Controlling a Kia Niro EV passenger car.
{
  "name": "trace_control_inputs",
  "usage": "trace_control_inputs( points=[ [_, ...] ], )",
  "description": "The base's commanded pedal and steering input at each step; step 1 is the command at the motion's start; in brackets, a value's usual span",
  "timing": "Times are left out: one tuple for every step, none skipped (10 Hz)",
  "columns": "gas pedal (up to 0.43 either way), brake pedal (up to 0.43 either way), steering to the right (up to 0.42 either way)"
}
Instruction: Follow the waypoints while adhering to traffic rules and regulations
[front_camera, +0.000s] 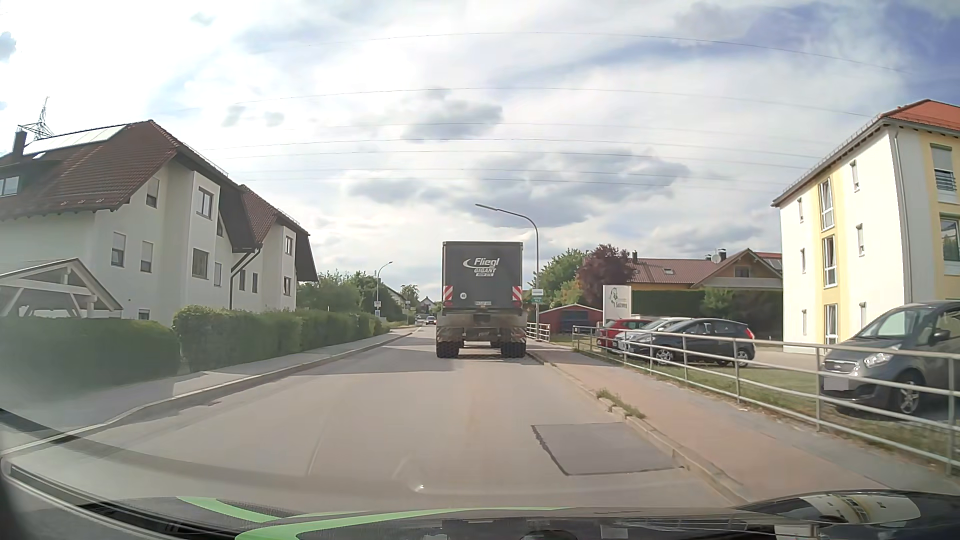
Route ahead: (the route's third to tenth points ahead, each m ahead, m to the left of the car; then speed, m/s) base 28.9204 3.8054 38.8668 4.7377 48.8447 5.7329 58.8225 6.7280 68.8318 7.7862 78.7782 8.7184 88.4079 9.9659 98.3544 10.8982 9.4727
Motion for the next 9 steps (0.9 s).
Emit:
trace_control_inputs(
  points=[
    [0.138,0.0,-0.019],
    [0.138,0.0,-0.02],
    [0.138,0.0,-0.02],
    [0.13,0.0,-0.02],
    [0.13,0.0,-0.019],
    [0.13,0.0,-0.015],
    [0.13,0.0,-0.013],
    [0.118,0.0,-0.012],
    [0.118,0.0,-0.011]
  ],
)
